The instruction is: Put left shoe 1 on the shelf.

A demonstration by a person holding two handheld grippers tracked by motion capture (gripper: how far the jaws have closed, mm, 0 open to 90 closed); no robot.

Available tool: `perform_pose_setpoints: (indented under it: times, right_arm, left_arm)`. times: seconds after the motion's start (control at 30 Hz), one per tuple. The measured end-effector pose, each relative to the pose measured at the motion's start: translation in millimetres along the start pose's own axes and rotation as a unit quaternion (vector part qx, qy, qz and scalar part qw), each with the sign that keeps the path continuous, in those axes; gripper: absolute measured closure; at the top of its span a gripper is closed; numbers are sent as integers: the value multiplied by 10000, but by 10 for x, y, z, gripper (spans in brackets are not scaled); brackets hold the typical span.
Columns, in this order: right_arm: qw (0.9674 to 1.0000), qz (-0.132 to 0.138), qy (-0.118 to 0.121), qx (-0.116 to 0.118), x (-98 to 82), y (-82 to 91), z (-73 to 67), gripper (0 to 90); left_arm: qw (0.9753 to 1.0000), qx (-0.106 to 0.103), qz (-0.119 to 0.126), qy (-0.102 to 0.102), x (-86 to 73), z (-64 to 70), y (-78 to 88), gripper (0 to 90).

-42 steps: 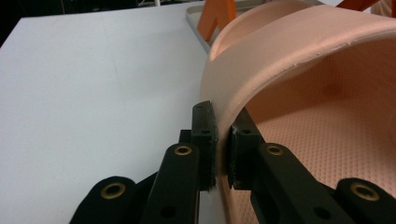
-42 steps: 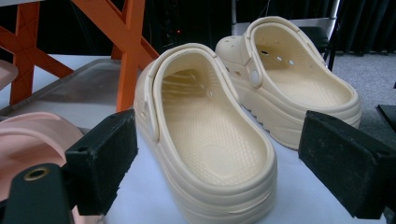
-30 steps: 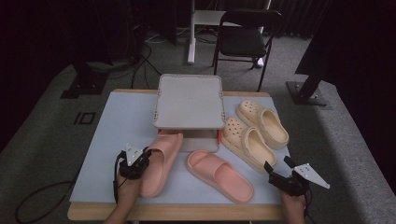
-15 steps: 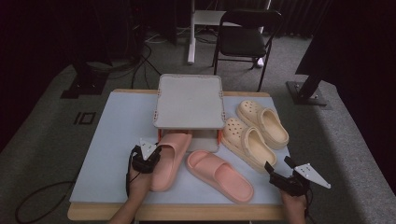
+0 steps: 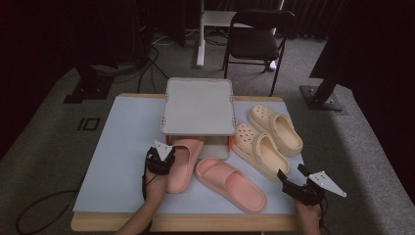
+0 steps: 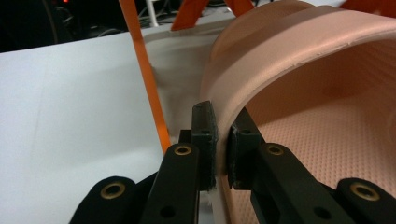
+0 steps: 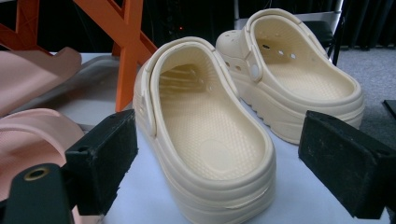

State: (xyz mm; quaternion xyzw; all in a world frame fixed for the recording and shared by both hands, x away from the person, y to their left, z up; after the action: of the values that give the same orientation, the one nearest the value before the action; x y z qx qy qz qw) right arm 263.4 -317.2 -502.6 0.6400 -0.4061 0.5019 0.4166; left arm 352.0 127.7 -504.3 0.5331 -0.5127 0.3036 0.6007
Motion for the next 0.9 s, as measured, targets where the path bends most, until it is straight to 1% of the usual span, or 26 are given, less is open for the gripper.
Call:
perform_pose_setpoints:
  times: [0.07,0.13,0.23,0.27,0.4,0.43,0.47,0.6,0.63,0.67,0.7,0.73,0.8,0.9]
  right_arm:
    - [10000,3,-10,7,-3,2,6,114]
    - [10000,-5,-22,1,-4,5,10,114]
    - [10000,-4,-27,-5,-8,4,21,114]
    - [10000,-5,-30,-14,-8,3,24,114]
    - [10000,15,-51,-11,-3,14,29,114]
    - [10000,15,-51,-11,-3,14,29,114]
    - [10000,26,-57,-3,-3,17,33,114]
    - [9999,22,-111,-2,-12,18,53,114]
    - [9999,22,-114,-5,-12,18,54,114]
    - [9999,28,-118,-6,-9,21,53,114]
    - [9999,34,-107,-4,-7,23,54,114]
    - [9999,37,-106,-2,-5,26,53,114]
    - [9999,34,-114,-2,-6,27,54,114]
    - [9999,31,-124,-3,-11,26,58,114]
  left_arm:
    - [9999,97,22,28,21,3,-30,834]
    - [9997,207,78,-81,42,21,-56,833]
    - [9993,336,85,-109,57,45,-121,833]
    - [9992,380,86,-105,57,50,-136,833]
    - [9975,670,224,-80,49,51,-175,832]
    - [9975,670,224,-80,49,51,-175,832]
    - [9971,734,216,-21,47,44,-200,832]
    - [9967,759,184,204,26,27,-261,815]
    - [9967,742,174,274,22,29,-278,790]
    - [9966,745,148,315,17,22,-288,742]
    - [9964,705,214,430,17,18,-292,731]
    - [9963,673,217,479,22,14,-290,701]
    - [9966,617,230,489,49,3,-256,635]
    - [9969,460,228,592,65,2,-193,535]
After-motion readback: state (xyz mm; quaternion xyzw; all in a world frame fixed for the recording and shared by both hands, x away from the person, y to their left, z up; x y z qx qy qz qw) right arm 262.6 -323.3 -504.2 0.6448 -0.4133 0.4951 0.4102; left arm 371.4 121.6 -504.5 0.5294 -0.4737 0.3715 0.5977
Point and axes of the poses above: each handheld gripper's, and its own axes: y roughly backward along the jaws, x roughly out of its top, z roughly to its right, the point moved 2 cm from there along -y, roughly forward along the jaws, and after that the axes turned 9 degrees about z, right-handed, at the moved point
